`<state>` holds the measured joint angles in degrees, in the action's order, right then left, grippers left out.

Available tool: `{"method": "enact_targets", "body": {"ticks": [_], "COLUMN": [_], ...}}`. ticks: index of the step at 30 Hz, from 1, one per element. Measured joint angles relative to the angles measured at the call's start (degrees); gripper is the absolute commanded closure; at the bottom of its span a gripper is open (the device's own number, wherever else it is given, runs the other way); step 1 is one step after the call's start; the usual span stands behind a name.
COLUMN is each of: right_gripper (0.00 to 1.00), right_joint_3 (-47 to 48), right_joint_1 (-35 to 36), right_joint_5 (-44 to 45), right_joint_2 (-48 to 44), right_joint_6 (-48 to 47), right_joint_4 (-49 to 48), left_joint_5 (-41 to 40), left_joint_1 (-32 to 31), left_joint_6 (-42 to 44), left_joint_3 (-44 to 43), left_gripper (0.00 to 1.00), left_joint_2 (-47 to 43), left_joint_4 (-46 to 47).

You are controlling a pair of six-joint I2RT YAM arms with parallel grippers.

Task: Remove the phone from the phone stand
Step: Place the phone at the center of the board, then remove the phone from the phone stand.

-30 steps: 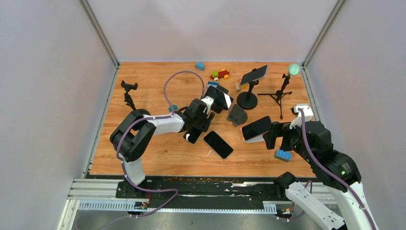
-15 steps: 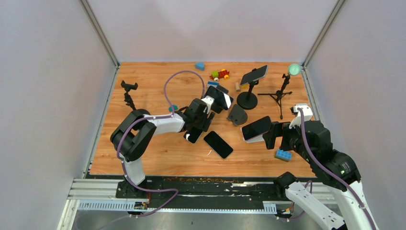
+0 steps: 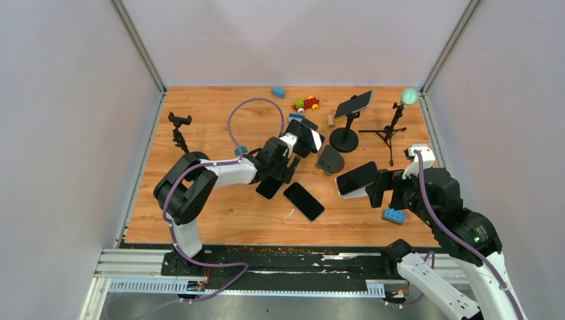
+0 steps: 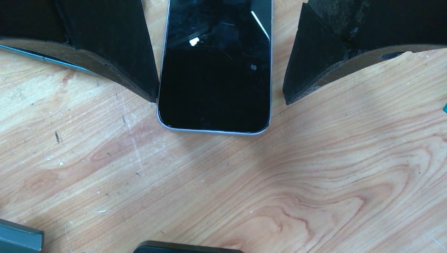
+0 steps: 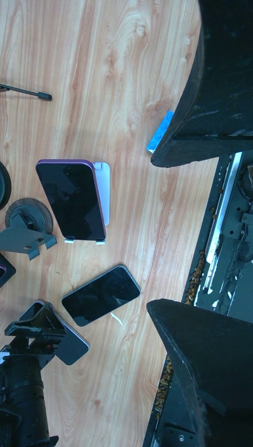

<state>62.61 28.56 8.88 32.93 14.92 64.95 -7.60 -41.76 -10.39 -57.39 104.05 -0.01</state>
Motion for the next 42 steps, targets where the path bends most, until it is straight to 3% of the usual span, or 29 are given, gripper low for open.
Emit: {"method": "enact_targets", "body": {"ticks": [9,18,23,27,35,42], "right_gripper": [0.03,0.03,0.04,0.04,0.04,0.05], "right_joint_3": [0.0,0.0,0.0,0.87,8.41,8.52], "right_joint_1": [0.0,0.0,0.0,0.0,0.0,0.0], "right_joint_5": [-0.02,-0.02,0.15,1.79,4.04,4.46], "right_joint_2": [0.0,0.26,0.26,0.31,-0.42,-1.46], "right_joint_6": [0.0,0.0,0.02,0.5,1.81,2.38], "right_joint_4": [0.0,0.0,0.0,0.5,0.68,1.16], "left_joint_5": [-0.85,-1.14,10.45,18.91,25.94,28.44], "left_joint_1": [0.0,0.02,-0.31,-4.37,-14.84,-18.27], "left_joint_6": [-0.17,-0.15,1.55,3.56,5.18,6.69], "left_joint_3": [0.46,0.46,0.85,0.85,-6.64,-12.41], "left_gripper": [0.06,0.06,0.06,0.06,0.06,0.02], "left_joint_2": [-2.12,-13.92,-18.34,-20.04,-13.22,-4.37], "left_joint_4": [-1.36,-2.82,0.79,5.05,10.69,16.06]}}
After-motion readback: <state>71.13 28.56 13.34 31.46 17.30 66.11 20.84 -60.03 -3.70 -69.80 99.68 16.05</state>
